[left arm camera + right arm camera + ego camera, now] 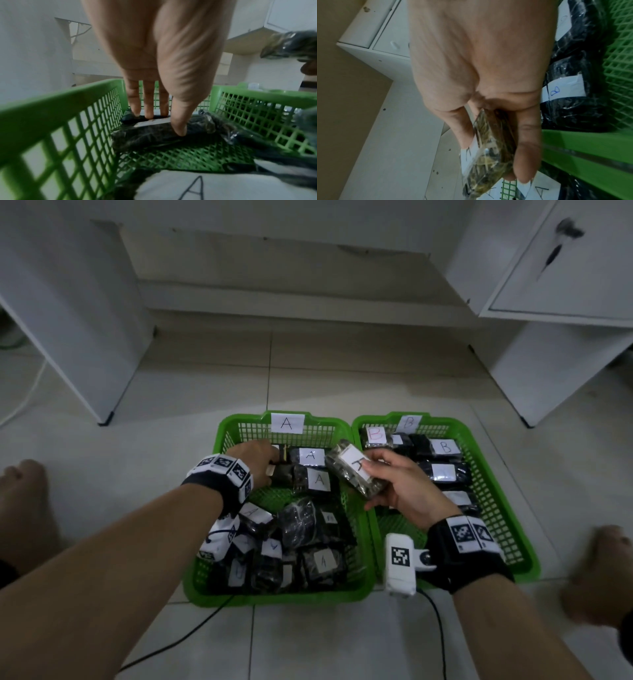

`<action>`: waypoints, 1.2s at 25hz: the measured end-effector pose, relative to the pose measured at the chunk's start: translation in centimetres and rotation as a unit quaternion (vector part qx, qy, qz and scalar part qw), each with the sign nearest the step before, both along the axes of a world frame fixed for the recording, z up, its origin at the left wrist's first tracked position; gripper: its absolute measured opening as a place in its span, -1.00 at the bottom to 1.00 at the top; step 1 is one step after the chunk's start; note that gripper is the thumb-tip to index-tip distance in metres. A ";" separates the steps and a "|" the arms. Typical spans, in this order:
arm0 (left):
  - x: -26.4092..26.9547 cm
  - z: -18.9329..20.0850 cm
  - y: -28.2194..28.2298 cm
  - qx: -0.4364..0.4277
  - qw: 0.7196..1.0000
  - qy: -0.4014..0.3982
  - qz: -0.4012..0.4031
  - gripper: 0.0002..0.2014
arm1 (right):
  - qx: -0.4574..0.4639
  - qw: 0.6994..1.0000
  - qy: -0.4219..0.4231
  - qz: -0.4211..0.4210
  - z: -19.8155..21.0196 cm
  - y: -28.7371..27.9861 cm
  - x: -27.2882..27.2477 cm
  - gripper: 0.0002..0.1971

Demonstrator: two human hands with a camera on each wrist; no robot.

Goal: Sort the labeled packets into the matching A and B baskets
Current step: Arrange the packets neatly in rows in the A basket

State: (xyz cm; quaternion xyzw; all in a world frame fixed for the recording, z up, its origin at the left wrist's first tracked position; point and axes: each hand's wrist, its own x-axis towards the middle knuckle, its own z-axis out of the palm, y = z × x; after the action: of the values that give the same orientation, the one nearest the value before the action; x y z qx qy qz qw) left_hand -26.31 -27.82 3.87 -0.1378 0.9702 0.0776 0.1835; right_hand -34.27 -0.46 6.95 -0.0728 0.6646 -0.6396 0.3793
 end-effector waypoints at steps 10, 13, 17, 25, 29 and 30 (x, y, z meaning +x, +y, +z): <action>-1.2 -1.0 1.4 -0.103 0.994 -0.017 -0.024 -0.56 | -0.037 0.996 -0.064 -0.043 -1.9 0.0 -0.8 -0.77; -1.6 -0.1 1.1 -0.059 0.998 -0.023 0.001 -0.58 | -0.057 0.994 -0.077 -0.043 -1.6 0.4 -0.6 -0.64; -2.3 0.8 1.1 0.013 0.996 0.068 0.053 -0.50 | -0.127 0.986 -0.105 0.012 -0.9 0.3 -1.0 -0.39; -2.2 -3.1 1.5 -0.016 0.992 -0.009 0.126 0.03 | -0.016 1.000 0.008 0.020 1.8 -3.6 -3.7 -0.51; -2.2 -3.2 1.8 -0.033 0.984 -0.029 0.173 0.15 | 0.315 0.868 0.357 0.142 1.4 -8.7 -4.8 -0.68; -2.3 -3.1 1.9 -0.030 0.982 -0.035 0.181 0.17 | 0.361 0.810 0.426 0.177 0.8 -10.0 -4.7 -0.68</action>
State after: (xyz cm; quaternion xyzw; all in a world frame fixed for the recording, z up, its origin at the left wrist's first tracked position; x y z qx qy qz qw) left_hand -28.65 -25.87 0.75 -0.3192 0.9240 0.0754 0.1964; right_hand -39.00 -10.46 7.76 -0.3119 0.9185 -0.1799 0.1633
